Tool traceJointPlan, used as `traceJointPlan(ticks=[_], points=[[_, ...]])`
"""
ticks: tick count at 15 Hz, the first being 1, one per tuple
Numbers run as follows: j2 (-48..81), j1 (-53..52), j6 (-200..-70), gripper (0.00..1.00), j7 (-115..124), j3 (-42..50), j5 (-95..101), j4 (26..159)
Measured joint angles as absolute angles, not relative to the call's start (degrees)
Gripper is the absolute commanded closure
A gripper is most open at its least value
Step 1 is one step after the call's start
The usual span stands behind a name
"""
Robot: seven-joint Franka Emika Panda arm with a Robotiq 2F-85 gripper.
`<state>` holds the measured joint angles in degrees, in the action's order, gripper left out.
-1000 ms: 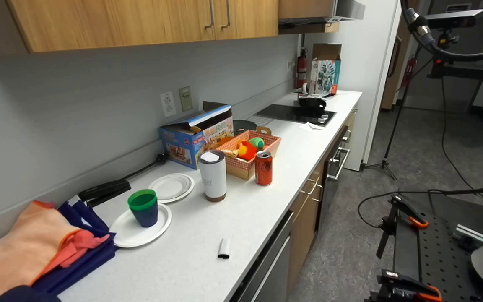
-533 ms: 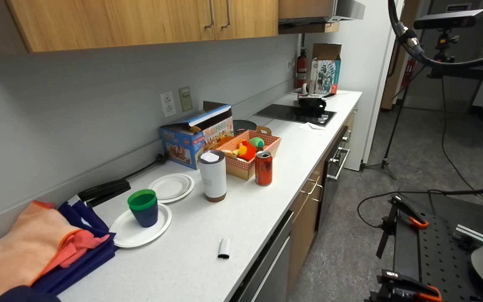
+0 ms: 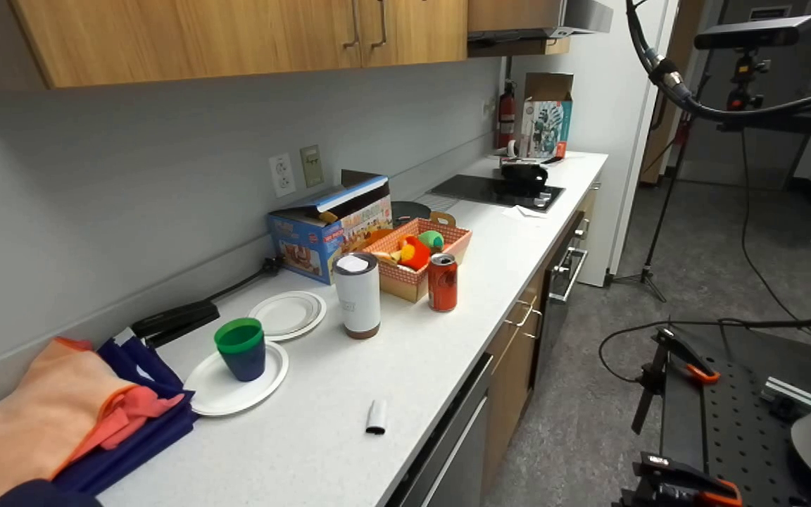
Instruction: Open the right door of the cabinet
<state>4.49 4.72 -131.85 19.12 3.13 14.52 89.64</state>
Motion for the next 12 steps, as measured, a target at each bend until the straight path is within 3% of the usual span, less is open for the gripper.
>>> traceJointPlan(ticks=[12], points=[[12.5, 4.6, -131.8, 0.00, 25.2, 6.2, 16.1, 81.2]])
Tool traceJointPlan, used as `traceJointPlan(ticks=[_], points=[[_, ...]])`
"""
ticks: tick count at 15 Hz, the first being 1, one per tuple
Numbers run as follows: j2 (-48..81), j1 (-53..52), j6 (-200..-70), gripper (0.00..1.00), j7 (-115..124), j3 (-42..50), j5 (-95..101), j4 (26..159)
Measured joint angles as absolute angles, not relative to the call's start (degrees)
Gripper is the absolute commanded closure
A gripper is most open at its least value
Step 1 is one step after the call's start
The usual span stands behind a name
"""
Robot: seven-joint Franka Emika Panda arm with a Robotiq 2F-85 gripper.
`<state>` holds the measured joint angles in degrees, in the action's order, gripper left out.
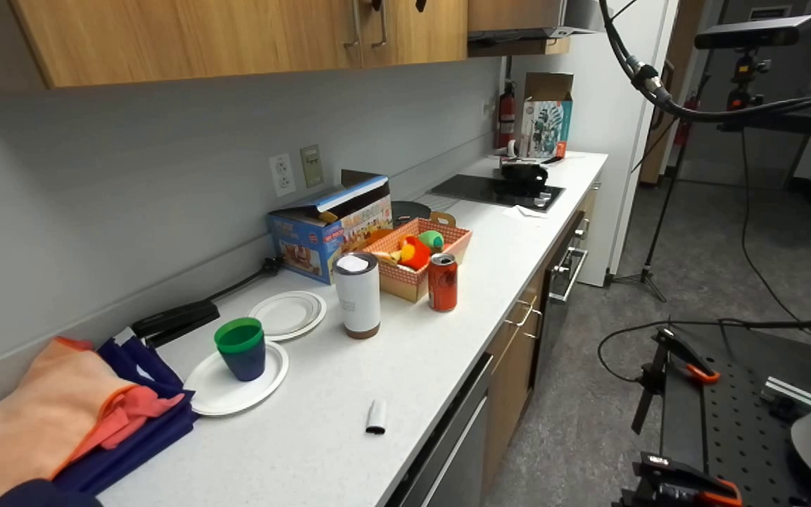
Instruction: Open the right door of the cabinet
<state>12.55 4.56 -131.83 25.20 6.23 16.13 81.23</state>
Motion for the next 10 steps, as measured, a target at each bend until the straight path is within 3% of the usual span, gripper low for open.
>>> traceJointPlan(ticks=[10], points=[[11.0, 0.3, -122.7, 0.00, 43.0, 6.7, 33.5, 81.5]])
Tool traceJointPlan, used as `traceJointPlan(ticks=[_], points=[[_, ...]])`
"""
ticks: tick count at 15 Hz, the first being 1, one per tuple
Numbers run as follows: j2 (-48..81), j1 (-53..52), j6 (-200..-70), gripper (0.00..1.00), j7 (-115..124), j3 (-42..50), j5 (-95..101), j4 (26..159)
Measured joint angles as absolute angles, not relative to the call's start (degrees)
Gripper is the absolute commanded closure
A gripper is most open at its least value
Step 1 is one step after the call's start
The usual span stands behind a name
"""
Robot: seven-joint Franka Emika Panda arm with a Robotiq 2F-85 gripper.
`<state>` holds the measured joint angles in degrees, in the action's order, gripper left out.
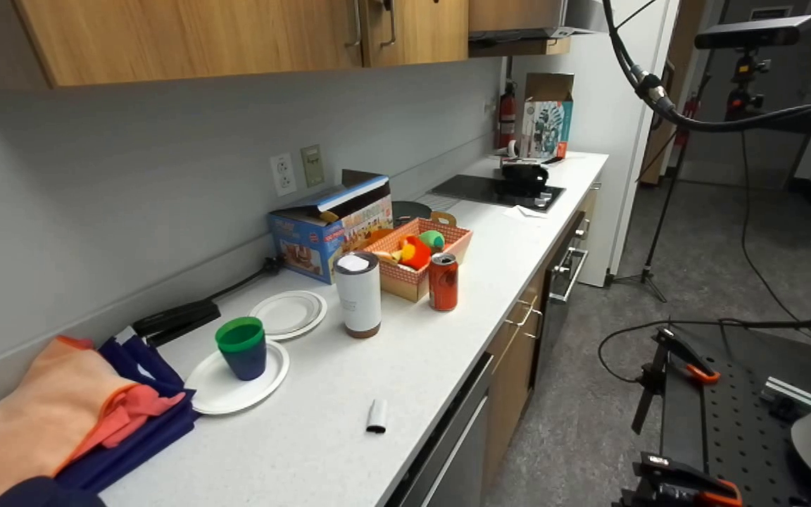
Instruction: Open the right door of the cabinet
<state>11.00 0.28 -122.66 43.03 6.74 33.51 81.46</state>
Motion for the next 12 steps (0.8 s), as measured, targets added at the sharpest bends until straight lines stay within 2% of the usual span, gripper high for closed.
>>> traceJointPlan(ticks=[12], points=[[1.2, 0.9, -122.6, 0.00, 43.7, 6.9, 32.5, 93.0]])
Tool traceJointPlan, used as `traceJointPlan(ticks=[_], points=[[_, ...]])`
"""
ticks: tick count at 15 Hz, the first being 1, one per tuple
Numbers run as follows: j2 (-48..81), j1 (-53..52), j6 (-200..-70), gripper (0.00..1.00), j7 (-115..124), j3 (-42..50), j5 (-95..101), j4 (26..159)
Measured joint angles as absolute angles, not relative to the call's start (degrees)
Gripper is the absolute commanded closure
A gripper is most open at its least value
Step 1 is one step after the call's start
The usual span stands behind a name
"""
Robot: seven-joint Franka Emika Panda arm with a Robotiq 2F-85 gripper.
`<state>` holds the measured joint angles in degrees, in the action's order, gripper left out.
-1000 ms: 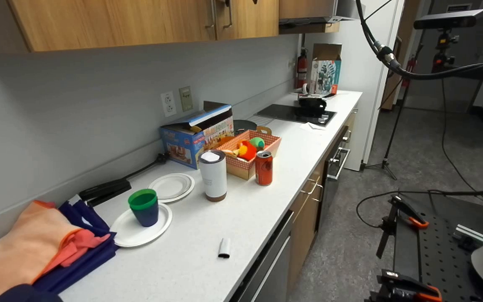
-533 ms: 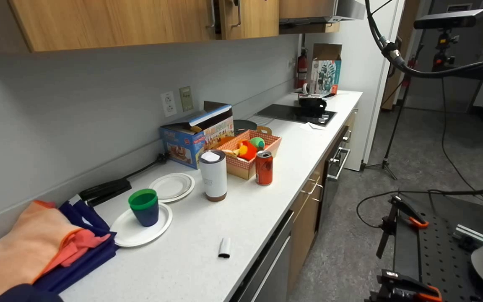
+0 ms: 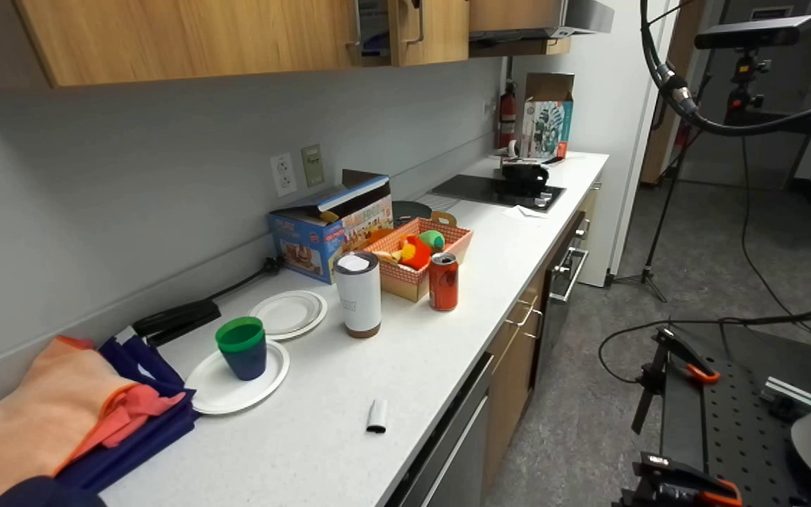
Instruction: Open the right door of the cabinet
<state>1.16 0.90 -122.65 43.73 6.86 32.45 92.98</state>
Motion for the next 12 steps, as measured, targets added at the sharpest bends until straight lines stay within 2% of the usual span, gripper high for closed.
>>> traceJointPlan(ticks=[12], points=[[-12.8, 4.8, -127.8, 0.00, 43.9, 6.5, 31.4, 109.5]])
